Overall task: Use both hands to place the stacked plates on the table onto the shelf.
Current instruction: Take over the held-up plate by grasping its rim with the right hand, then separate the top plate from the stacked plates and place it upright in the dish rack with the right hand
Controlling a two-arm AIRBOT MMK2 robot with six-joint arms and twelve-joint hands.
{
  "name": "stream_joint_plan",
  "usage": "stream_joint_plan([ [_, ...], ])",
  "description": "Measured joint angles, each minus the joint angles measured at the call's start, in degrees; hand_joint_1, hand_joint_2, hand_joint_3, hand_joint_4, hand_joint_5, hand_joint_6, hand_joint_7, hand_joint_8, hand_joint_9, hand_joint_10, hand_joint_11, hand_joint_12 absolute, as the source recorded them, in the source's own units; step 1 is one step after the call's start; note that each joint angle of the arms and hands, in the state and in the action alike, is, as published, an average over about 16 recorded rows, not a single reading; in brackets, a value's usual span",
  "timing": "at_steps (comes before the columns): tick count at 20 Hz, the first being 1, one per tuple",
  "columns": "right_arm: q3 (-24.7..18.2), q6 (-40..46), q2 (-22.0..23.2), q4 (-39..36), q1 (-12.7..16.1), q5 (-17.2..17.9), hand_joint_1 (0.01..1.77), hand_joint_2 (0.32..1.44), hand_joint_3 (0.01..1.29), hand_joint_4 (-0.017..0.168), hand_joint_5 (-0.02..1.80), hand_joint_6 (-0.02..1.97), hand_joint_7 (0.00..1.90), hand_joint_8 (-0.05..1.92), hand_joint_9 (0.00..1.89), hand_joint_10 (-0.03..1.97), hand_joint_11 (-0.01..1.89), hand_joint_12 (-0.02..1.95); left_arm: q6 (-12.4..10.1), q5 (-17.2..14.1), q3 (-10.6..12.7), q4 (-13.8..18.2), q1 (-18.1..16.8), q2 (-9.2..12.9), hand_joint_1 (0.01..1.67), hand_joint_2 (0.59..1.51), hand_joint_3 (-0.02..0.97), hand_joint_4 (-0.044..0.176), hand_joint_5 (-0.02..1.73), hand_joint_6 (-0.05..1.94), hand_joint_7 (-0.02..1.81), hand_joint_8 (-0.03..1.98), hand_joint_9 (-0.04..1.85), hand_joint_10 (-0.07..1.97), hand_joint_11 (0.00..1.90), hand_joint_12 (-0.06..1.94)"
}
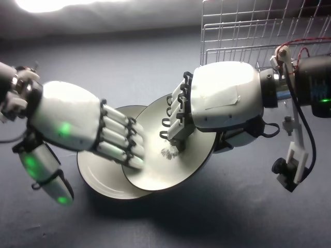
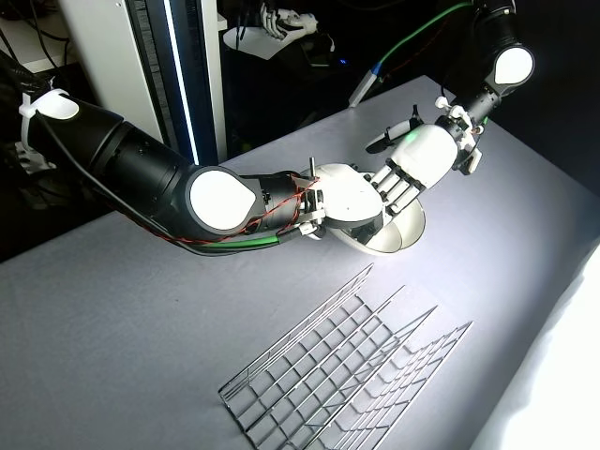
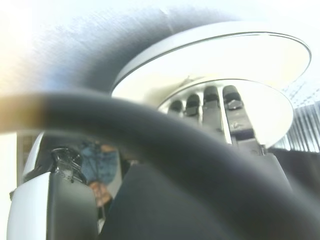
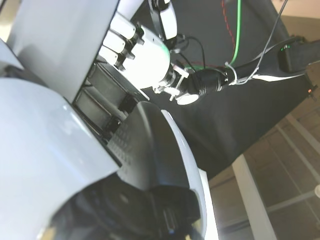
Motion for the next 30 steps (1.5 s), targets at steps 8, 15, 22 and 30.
stream_joint_plan([
  [8, -0.64, 0.01, 0.4, 1.37, 2.15, -0.44, 1.29, 0.95, 0.01, 0.0, 0.84, 0.73, 0.93, 0.57, 0.93, 1.06, 0.79, 1.02, -1.21, 0.84, -3.7, -5.91, -4.52, 7.13, 0.01, 1.105, 0.007, 0.003, 0.02, 0.02, 0.01, 0.01, 0.02, 0.01, 0.01, 0.01],
  [15, -2.64, 0.09, 1.32, 5.28, 5.5, -1.56, 1.32, 0.96, 0.01, 0.002, 0.9, 0.87, 1.0, 0.67, 0.95, 1.03, 0.8, 1.02, -1.55, 3.38, -7.44, -9.58, -6.4, 13.22, 0.01, 1.104, 0.008, 0.003, 0.02, 0.02, 0.02, 0.01, 0.02, 0.01, 0.01, 0.01],
  [22, -5.38, 0.61, 2.66, 10.43, 9.18, -2.95, 1.35, 0.98, 0.01, 0.0, 0.96, 0.97, 1.06, 0.76, 0.97, 1.01, 0.8, 1.02, -1.55, 7.92, -8.47, -12.36, -6.18, 15.92, 0.01, 1.103, 0.007, 0.003, 0.02, 0.02, 0.02, 0.01, 0.02, 0.01, 0.01, 0.01],
  [30, -7.76, 1.58, 3.96, 16.51, 12.74, -4.7, 1.36, 1.0, 0.01, -0.003, 0.96, 0.98, 1.08, 0.8, 0.96, 1.02, 0.79, 1.03, -1.5, 10.13, -6.95, -16.42, -5.82, 16.36, 0.01, 1.101, 0.007, 0.003, 0.02, 0.02, 0.02, 0.01, 0.02, 0.01, 0.01, 0.01],
])
